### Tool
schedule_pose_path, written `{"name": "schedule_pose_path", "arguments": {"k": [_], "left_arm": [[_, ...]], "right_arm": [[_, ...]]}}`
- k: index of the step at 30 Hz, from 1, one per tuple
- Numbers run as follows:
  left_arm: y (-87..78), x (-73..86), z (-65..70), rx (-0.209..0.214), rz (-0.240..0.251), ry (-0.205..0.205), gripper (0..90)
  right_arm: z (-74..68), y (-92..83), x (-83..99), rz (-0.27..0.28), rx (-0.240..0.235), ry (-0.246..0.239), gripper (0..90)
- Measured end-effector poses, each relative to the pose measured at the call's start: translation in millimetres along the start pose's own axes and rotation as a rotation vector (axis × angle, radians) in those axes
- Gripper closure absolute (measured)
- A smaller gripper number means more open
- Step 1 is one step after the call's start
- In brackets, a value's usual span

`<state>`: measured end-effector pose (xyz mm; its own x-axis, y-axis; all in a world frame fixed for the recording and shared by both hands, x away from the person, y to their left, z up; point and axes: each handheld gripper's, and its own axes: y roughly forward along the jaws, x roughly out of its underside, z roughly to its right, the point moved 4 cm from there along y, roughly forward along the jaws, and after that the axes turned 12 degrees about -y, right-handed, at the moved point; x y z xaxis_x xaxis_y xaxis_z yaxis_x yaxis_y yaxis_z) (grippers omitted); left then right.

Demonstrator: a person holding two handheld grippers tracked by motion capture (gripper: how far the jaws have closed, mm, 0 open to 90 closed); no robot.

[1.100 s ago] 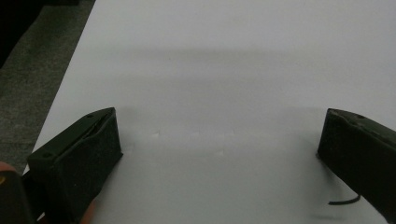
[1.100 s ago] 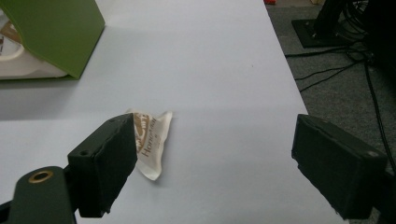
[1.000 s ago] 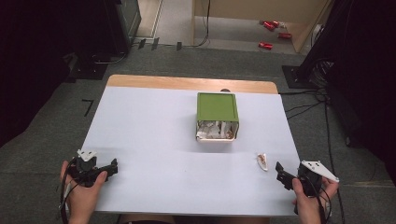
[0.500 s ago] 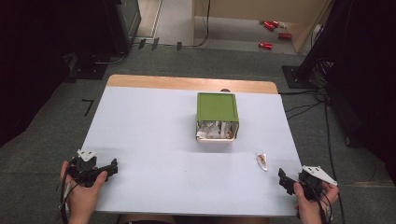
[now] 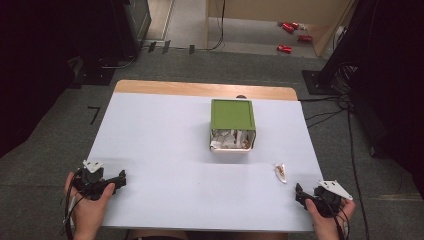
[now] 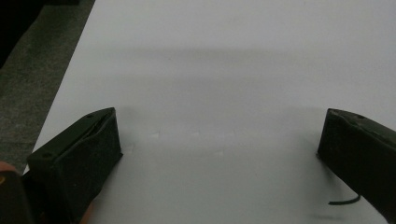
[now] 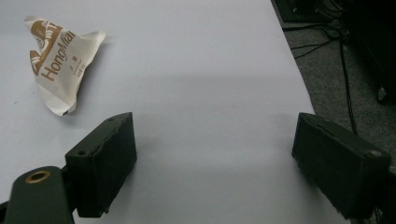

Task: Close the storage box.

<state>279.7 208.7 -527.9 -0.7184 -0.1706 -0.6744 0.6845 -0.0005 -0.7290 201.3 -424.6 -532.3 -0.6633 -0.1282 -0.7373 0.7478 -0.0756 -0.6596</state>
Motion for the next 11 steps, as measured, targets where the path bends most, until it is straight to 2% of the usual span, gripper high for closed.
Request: {"name": "schedule_pose_path", "arguments": {"k": [11], "left_arm": [[0.0, -0.3, 0.1, 0.0, -0.002, -0.001, 0.0]], "right_arm": [[0.3, 0.1, -0.4, -0.007, -0.002, -0.001, 13.6]]}}
